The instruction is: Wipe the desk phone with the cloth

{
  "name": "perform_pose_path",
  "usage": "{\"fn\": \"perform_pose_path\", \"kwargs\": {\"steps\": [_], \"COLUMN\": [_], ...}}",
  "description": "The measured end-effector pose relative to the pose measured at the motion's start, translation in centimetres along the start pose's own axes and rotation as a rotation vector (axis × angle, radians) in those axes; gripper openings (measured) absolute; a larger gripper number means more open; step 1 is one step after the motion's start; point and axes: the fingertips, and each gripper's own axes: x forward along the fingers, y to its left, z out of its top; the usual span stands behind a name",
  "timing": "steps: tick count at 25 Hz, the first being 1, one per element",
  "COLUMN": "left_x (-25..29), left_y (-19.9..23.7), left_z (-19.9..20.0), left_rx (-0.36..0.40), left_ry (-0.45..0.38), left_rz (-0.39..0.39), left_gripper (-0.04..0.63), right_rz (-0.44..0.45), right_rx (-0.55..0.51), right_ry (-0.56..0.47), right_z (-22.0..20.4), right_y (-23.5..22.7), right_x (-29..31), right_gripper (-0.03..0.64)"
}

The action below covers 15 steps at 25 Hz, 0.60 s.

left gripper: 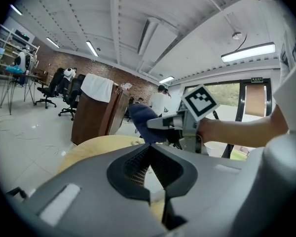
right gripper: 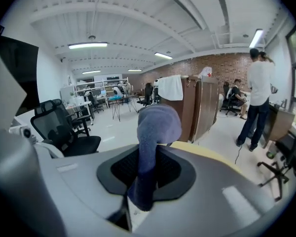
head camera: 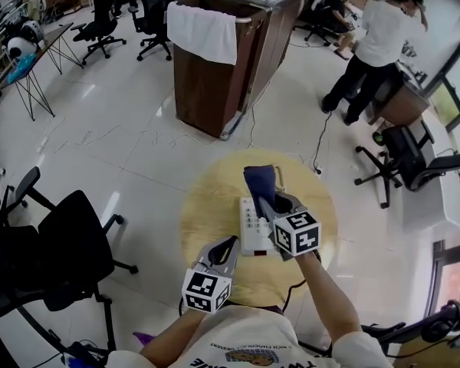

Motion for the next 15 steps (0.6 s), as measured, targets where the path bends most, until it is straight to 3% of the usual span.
{"fn": "perform_pose_path", "kwargs": {"steps": [9,15], "left_x": [-1.0,-1.5], "left_y": [-1.2,-3.0], "left_z": [1.6,2.5], "left_rx": [0.061,0.064], "left_ry": [-0.031,-0.071], "left_rz": [-0.021,-0.039], "left_gripper": [-0.009,-0.009], "right_rz": [-0.102,-0.137], "right_rx": [-0.008,-0.008], "right_ry": [-0.134,-0.201], "right_z": [-2.6,-4.1], "right_y": [3.7,5.6], "right_x": [-9.6,-14.1], "right_gripper": [0.066,0.066]}}
